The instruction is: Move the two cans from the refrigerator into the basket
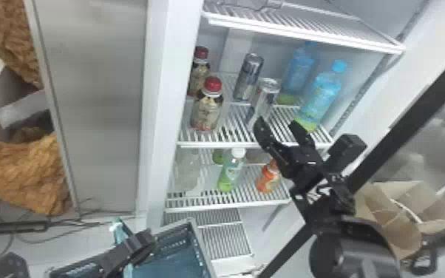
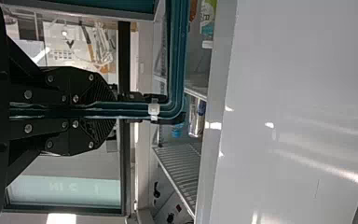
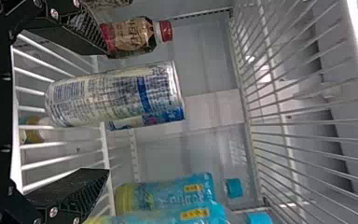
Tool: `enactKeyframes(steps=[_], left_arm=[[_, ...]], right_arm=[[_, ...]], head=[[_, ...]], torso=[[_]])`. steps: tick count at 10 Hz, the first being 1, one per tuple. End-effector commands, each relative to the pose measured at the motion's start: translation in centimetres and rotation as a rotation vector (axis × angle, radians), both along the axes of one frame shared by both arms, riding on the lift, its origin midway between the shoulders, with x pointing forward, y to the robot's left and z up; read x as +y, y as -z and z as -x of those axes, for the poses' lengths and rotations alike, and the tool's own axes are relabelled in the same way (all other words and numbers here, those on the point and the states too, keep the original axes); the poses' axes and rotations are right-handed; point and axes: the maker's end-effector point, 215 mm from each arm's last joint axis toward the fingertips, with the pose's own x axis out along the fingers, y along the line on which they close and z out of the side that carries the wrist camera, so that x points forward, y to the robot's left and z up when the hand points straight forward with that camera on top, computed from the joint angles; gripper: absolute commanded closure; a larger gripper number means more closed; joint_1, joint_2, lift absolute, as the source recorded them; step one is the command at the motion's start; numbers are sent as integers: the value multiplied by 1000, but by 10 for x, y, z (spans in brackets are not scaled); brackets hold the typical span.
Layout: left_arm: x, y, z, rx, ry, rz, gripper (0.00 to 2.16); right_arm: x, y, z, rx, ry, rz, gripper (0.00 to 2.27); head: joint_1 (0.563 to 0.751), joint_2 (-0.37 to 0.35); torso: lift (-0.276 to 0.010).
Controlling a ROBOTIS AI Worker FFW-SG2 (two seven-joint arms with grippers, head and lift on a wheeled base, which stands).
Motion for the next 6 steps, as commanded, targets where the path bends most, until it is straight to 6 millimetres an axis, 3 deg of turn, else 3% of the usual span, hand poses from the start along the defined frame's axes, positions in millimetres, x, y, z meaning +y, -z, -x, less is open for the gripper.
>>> enactKeyframes(steps=[1, 6], left_arm=[[0, 0, 0, 1, 2, 1, 1191], [-1, 1, 2, 4, 3, 2, 1191]], right_arm=[[6, 0, -13, 2, -16, -8, 145], [16, 1, -41, 23, -44, -8, 145]], head=[[695, -350], [695, -350]], torso=[[-31], [-31]])
